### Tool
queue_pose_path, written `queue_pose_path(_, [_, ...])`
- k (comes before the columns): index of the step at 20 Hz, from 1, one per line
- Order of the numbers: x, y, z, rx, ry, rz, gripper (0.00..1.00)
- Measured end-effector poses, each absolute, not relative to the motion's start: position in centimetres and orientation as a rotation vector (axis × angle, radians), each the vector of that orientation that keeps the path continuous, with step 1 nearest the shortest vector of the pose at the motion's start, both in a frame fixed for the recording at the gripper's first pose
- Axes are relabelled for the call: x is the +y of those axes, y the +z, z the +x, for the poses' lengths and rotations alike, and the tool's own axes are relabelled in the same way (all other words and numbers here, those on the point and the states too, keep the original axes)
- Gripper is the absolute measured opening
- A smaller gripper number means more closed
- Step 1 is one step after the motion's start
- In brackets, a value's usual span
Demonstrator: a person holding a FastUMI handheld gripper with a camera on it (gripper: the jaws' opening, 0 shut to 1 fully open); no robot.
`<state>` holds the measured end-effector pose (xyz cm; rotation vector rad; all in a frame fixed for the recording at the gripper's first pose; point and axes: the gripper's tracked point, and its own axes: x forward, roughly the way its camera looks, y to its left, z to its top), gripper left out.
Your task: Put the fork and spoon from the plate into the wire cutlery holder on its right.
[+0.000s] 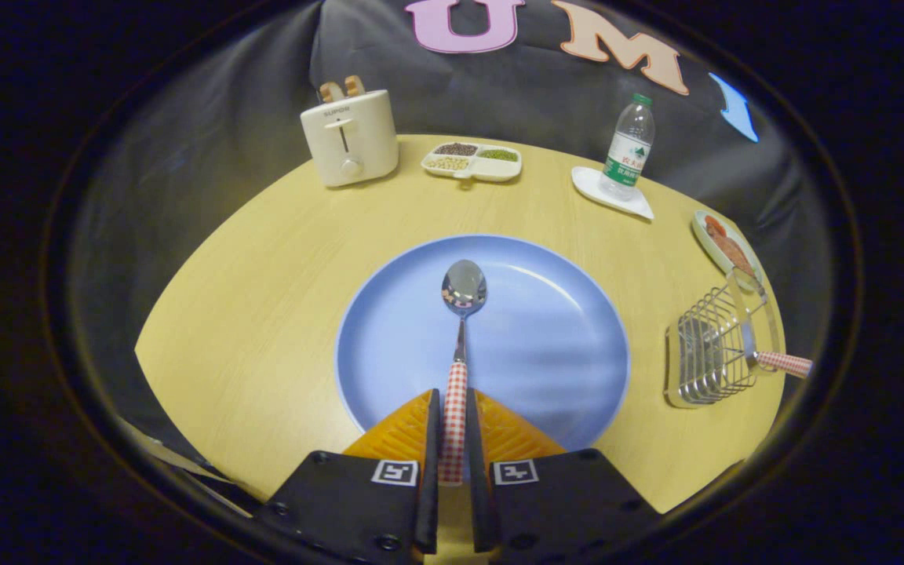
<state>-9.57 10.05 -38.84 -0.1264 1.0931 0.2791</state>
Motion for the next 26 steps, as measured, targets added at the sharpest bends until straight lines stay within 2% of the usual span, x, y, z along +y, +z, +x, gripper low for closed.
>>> queue_pose_path(2, [10.2,-38.4,-9.6,1.093,0.306,-0.119,0.14])
queue_pose_path(5, [9.8,-38.0,-9.5,1.118,0.342,-0.147,0.08])
queue_pose_path(17, [4.7,-30.0,-5.7,1.154,0.369,-0.094,0.08])
queue_pose_path(26, [-2.3,-25.7,-3.4,1.207,0.39,-0.118,0.08])
